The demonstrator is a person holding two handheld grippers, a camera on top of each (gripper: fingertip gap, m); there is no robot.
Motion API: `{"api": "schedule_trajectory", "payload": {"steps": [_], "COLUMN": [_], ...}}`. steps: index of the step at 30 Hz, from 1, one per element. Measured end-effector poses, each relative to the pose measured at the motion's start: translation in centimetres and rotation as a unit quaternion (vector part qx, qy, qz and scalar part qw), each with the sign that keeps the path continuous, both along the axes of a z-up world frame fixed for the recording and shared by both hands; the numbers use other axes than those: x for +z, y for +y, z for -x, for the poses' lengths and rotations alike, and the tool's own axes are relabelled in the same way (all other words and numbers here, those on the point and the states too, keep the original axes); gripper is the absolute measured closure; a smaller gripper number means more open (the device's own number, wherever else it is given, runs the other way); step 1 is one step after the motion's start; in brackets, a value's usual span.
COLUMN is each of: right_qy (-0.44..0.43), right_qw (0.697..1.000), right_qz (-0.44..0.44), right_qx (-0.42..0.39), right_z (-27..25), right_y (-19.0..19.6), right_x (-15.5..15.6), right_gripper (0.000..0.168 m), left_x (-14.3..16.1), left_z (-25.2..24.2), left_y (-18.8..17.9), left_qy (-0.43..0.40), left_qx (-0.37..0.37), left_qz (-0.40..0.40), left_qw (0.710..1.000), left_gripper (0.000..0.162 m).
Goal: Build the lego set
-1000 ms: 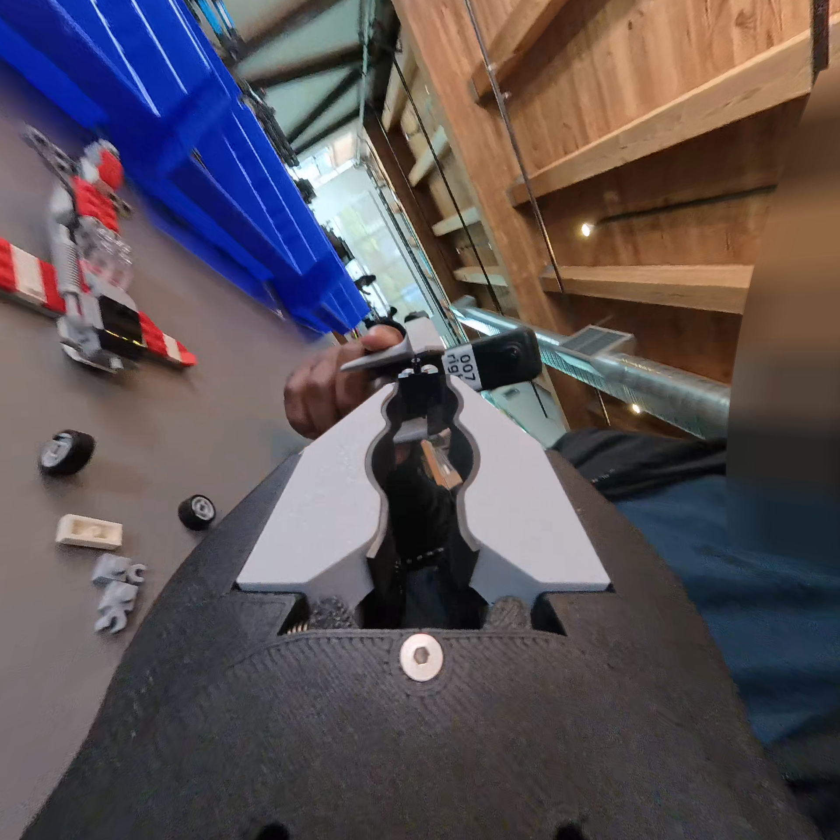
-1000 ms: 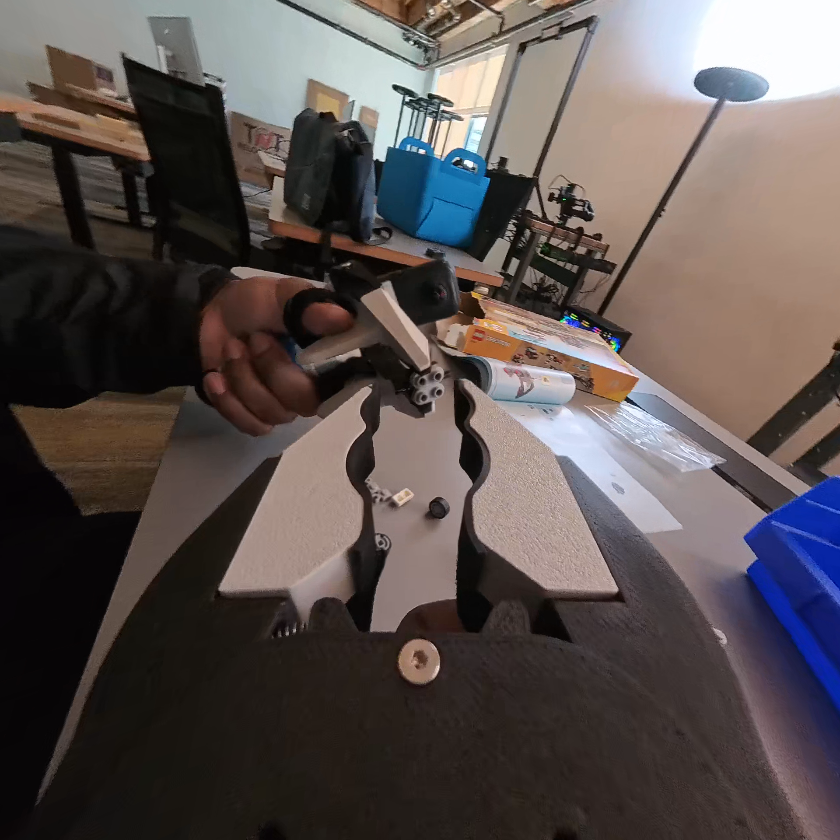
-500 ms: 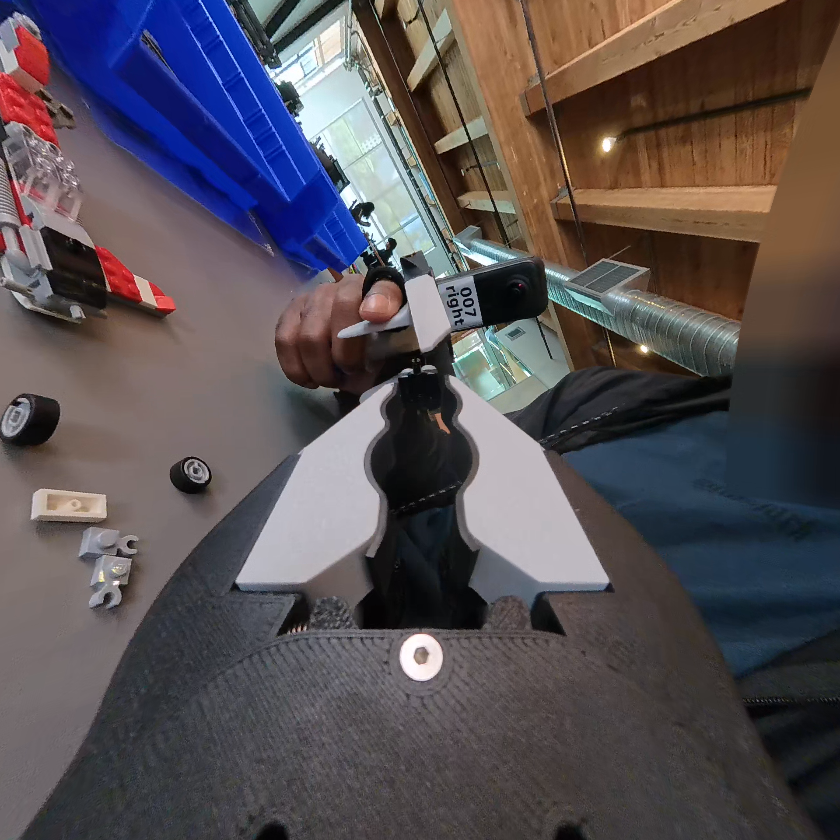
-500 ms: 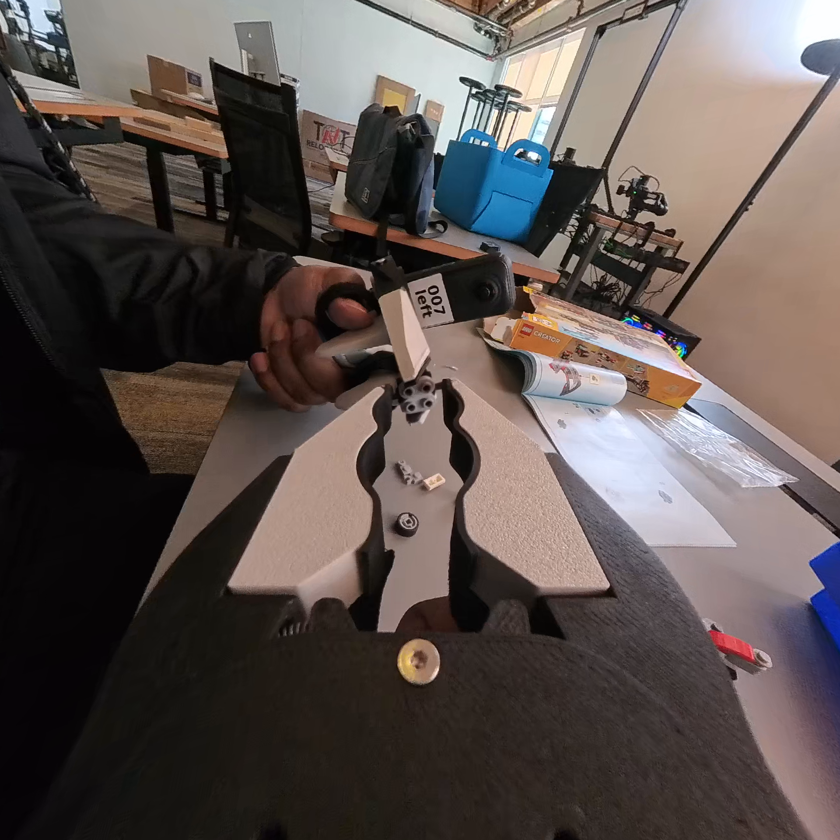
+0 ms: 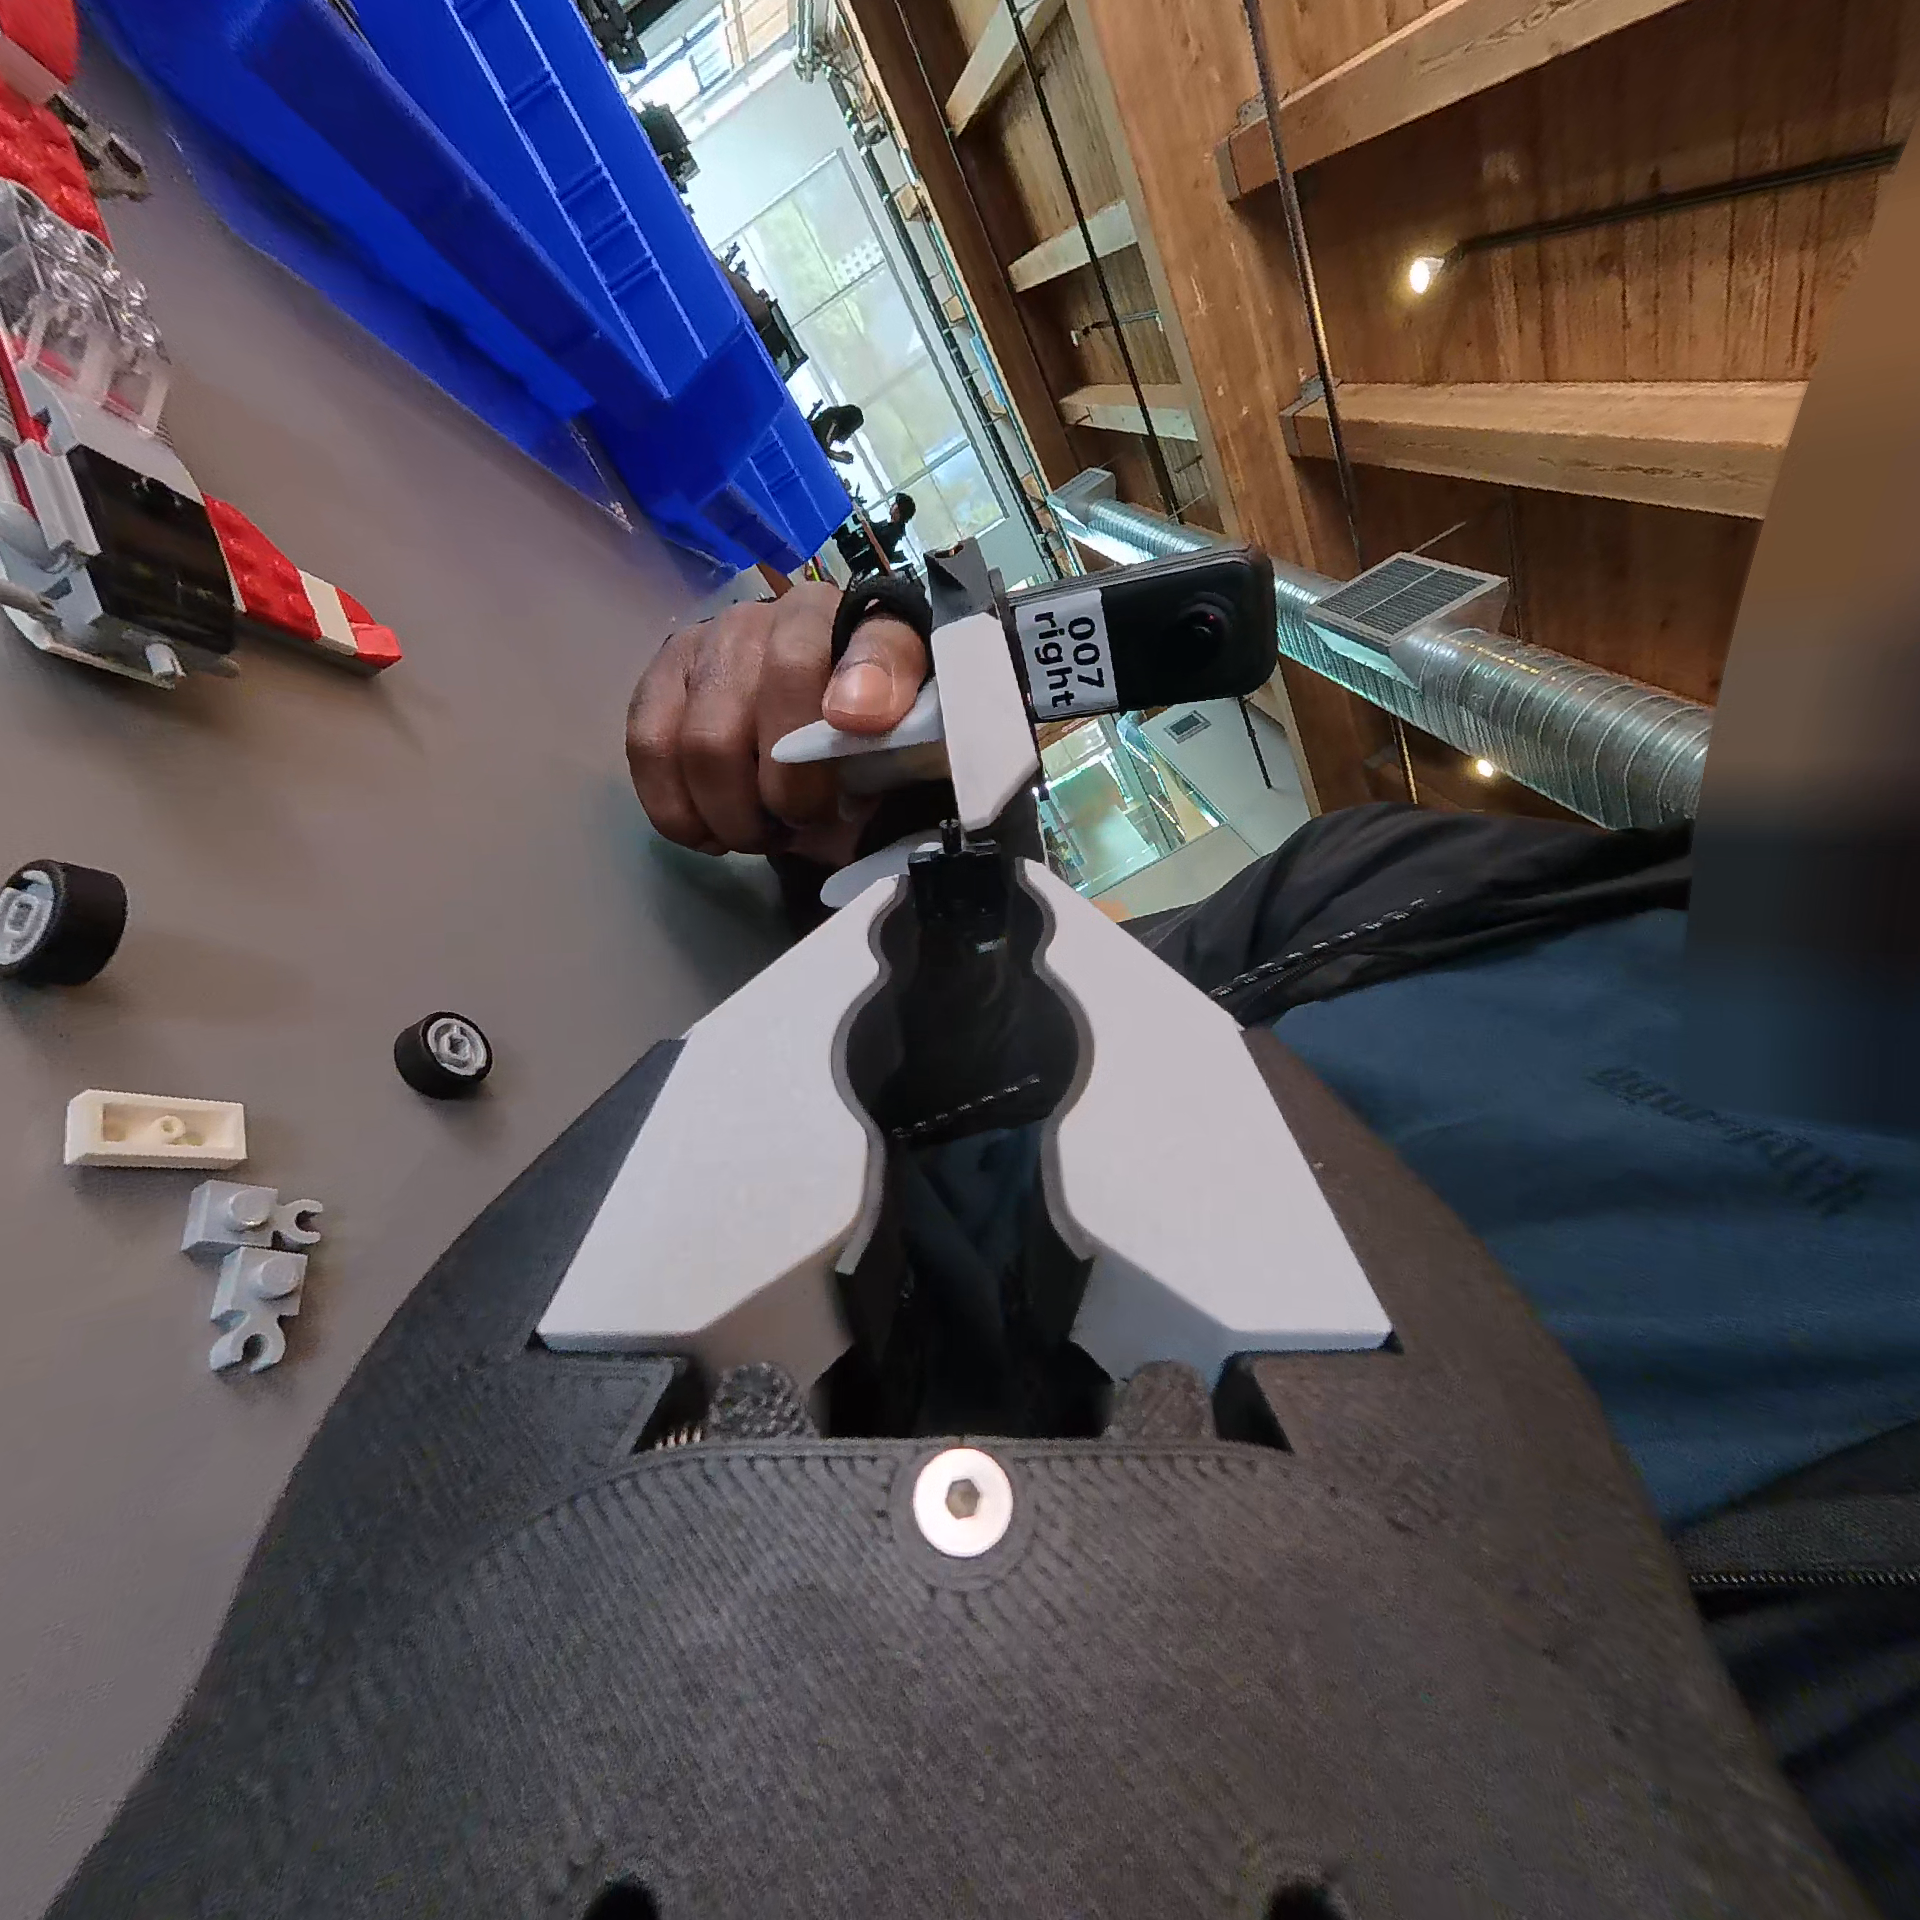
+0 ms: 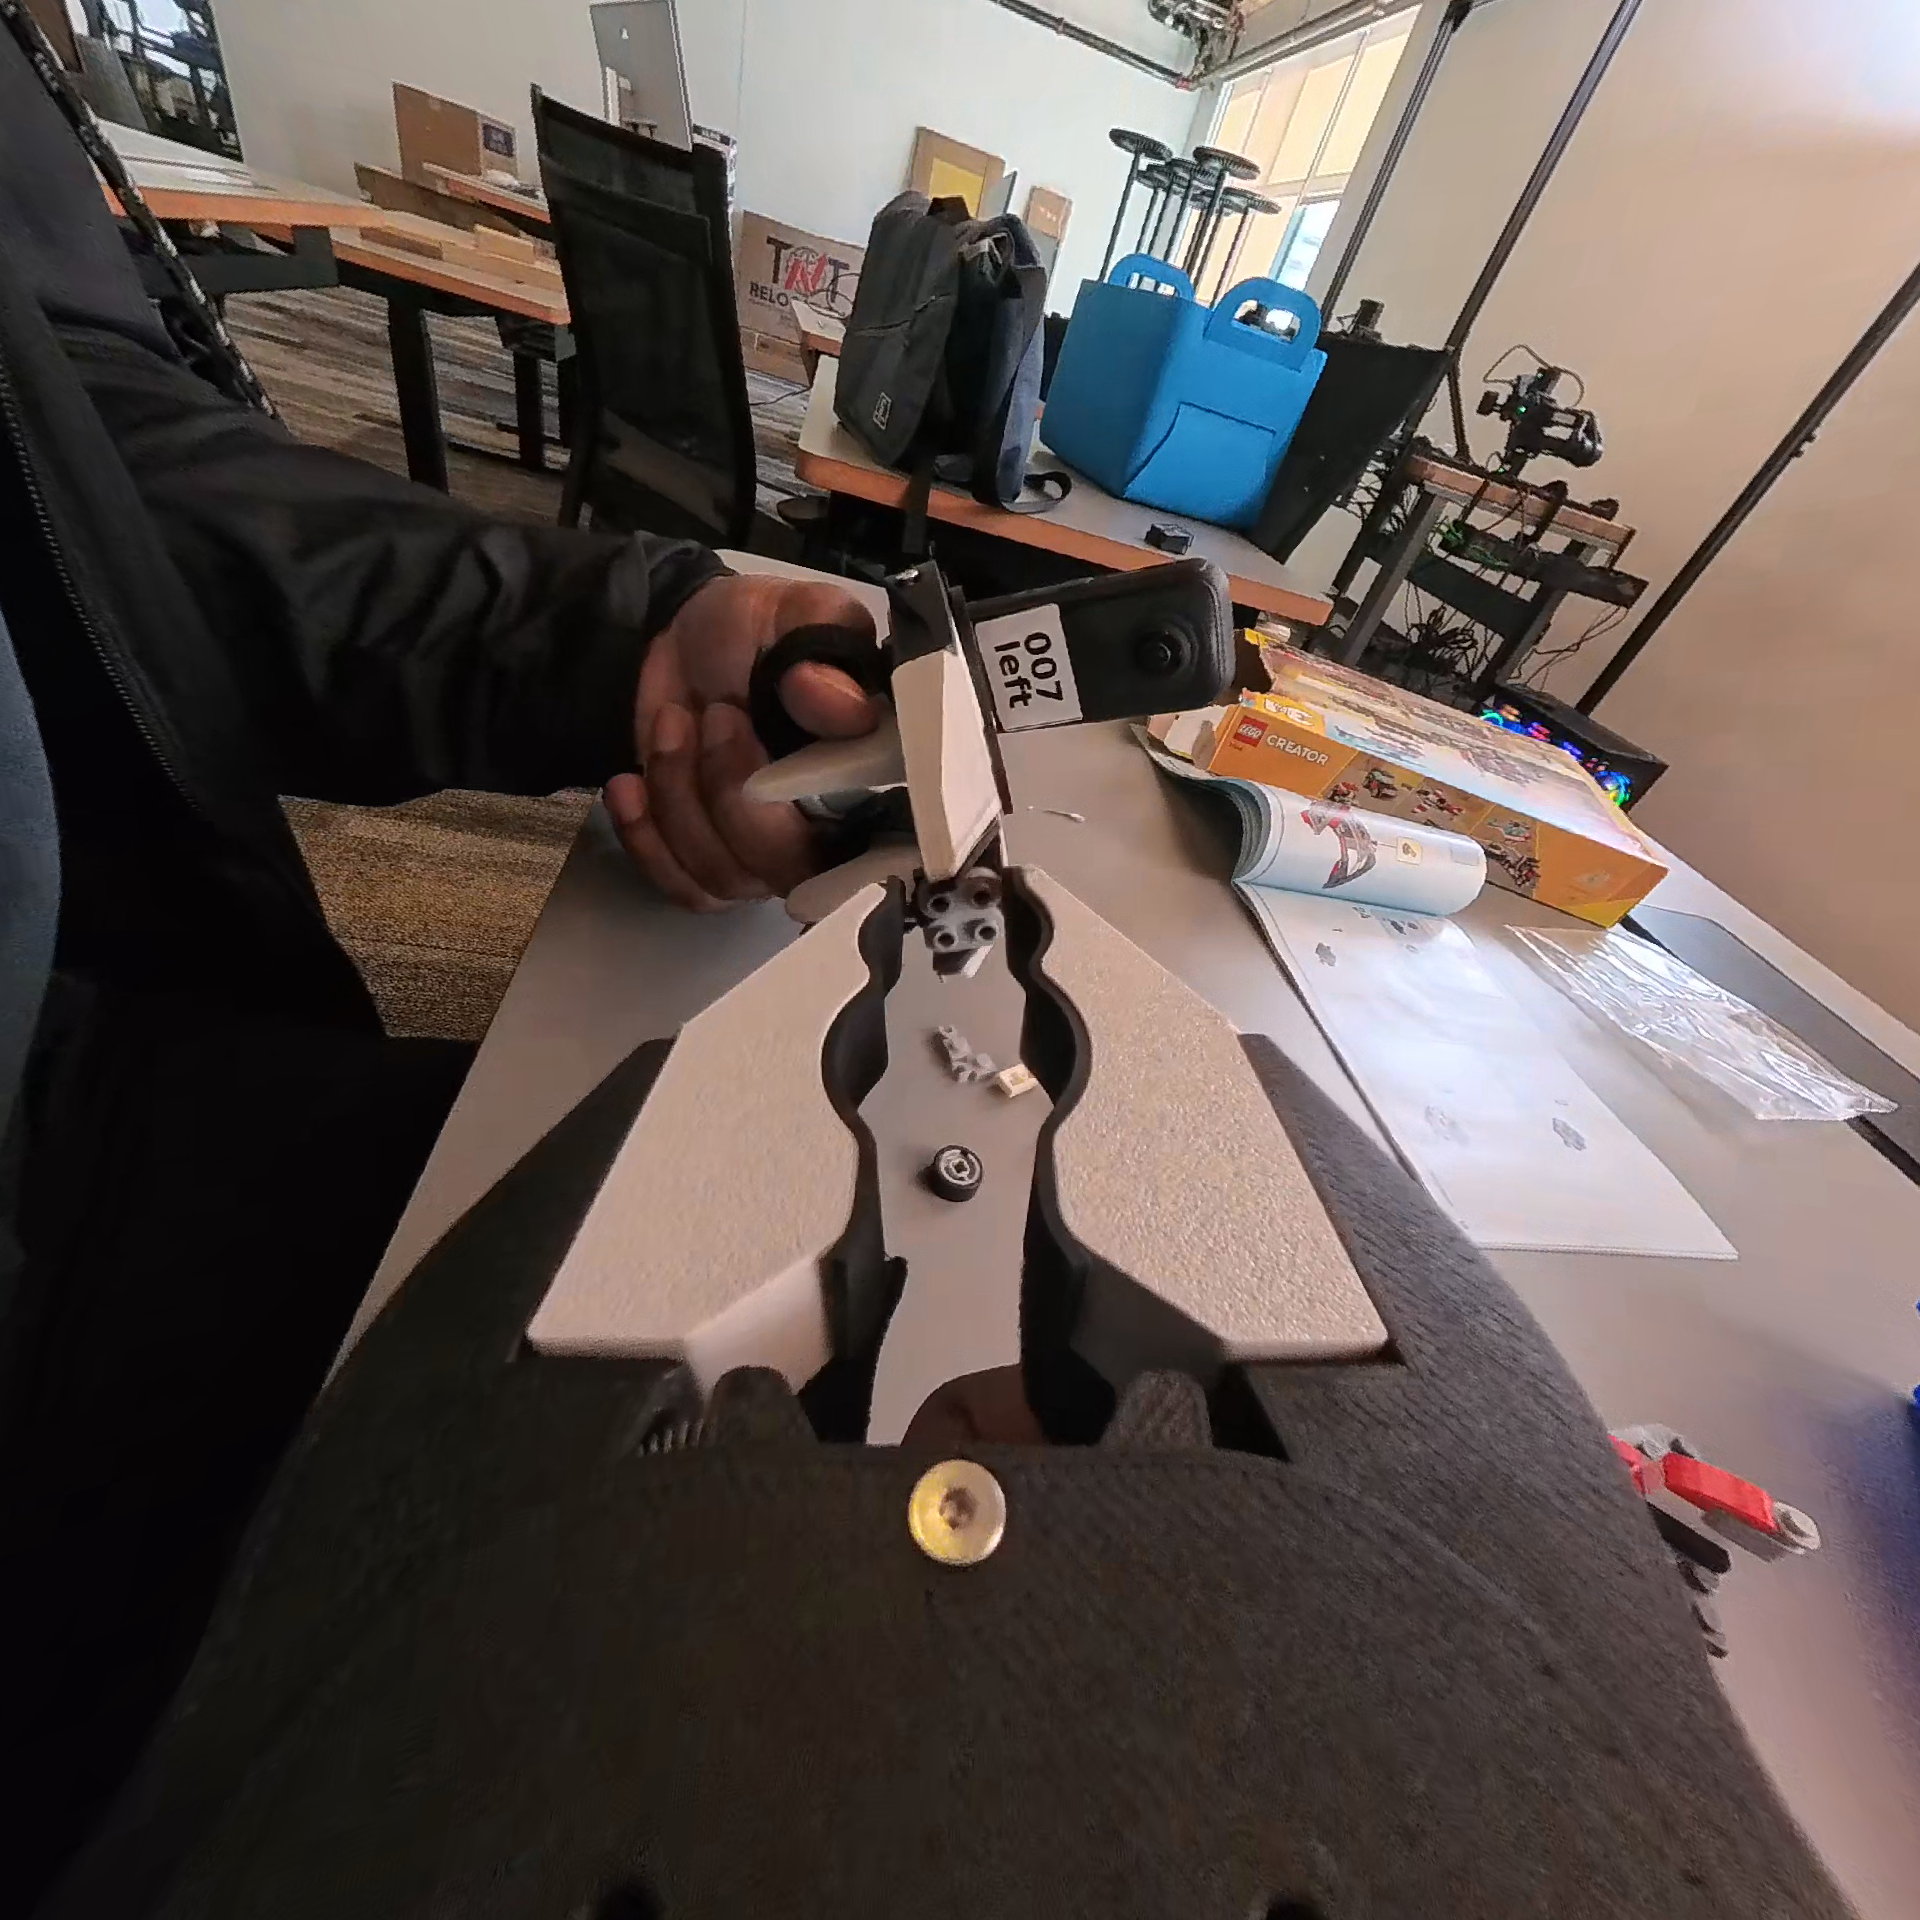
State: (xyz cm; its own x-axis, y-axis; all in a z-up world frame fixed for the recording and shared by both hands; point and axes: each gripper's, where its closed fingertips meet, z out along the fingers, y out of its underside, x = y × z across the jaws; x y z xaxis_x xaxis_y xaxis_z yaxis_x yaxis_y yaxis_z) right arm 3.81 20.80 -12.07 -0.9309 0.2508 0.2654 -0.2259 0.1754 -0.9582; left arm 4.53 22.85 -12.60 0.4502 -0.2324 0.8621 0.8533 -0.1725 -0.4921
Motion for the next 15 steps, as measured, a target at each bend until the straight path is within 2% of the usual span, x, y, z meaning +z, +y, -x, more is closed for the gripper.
{"api": "schedule_trajectory", "payload": {"steps": [15], "right_qy": [0.008], "right_qw": [0.999], "right_qz": [-0.001], "right_qx": [-0.031], "right_z": [0.9], "right_y": [0.3], "right_x": [0.1], "right_gripper": [0.151], "left_x": [0.1], "left_z": [0.8], "left_y": [0.2], "left_qy": [-0.012], "left_qx": [0.021], "left_qz": [-0.005], "left_qw": [1.0], "left_gripper": [0.144]}}
